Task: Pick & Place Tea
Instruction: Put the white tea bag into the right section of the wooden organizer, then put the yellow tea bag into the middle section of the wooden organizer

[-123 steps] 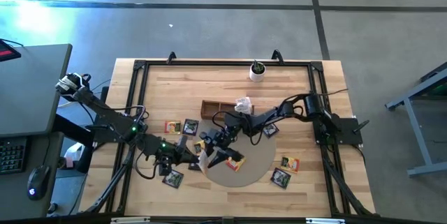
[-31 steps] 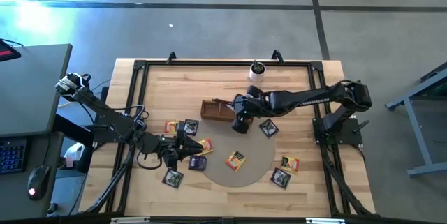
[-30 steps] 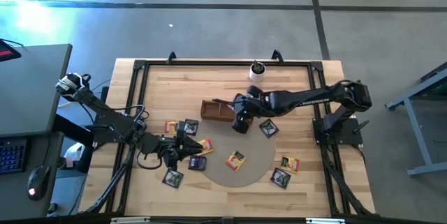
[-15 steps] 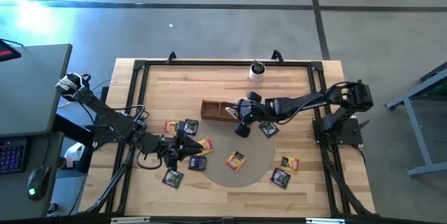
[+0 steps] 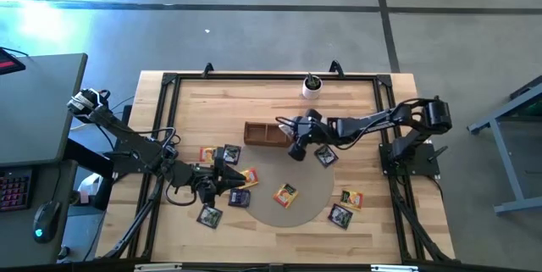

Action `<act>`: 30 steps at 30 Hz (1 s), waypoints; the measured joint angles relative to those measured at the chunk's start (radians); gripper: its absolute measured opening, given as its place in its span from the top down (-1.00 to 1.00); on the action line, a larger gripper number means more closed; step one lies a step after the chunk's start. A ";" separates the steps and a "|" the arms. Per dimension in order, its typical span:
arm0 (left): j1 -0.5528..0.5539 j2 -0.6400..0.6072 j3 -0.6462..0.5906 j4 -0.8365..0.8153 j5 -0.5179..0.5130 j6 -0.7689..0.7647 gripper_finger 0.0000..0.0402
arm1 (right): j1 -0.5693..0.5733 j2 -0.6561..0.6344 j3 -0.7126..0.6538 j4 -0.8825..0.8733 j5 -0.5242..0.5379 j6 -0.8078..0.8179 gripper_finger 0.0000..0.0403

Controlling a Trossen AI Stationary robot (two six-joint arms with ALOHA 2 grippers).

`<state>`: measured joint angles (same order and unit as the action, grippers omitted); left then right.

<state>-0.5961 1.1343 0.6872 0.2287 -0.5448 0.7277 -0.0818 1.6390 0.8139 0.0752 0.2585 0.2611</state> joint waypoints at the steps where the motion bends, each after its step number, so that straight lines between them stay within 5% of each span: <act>1: 0.000 0.000 0.000 0.000 0.000 0.000 0.57 | 0.000 0.000 0.000 0.008 -0.001 -0.006 0.79; 10: 0.000 0.000 0.000 0.000 0.000 0.000 0.57 | 0.001 -0.013 0.000 -0.011 0.045 -0.100 0.43; 17: 0.000 0.000 0.000 0.000 0.001 0.000 0.57 | 0.004 -0.159 0.000 -0.025 0.156 -0.201 0.32; 26: 0.000 0.000 0.000 0.000 0.003 -0.015 0.57 | 0.091 -0.325 0.000 -0.025 -0.096 -0.129 0.41; 30: 0.000 0.000 0.000 0.001 -0.004 -0.083 0.57 | 0.218 -0.310 0.000 -0.025 -0.099 -0.126 0.41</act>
<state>-0.5957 1.1343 0.6868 0.2295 -0.5493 0.6444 0.1360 1.3291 0.8143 0.0502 0.1592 0.1348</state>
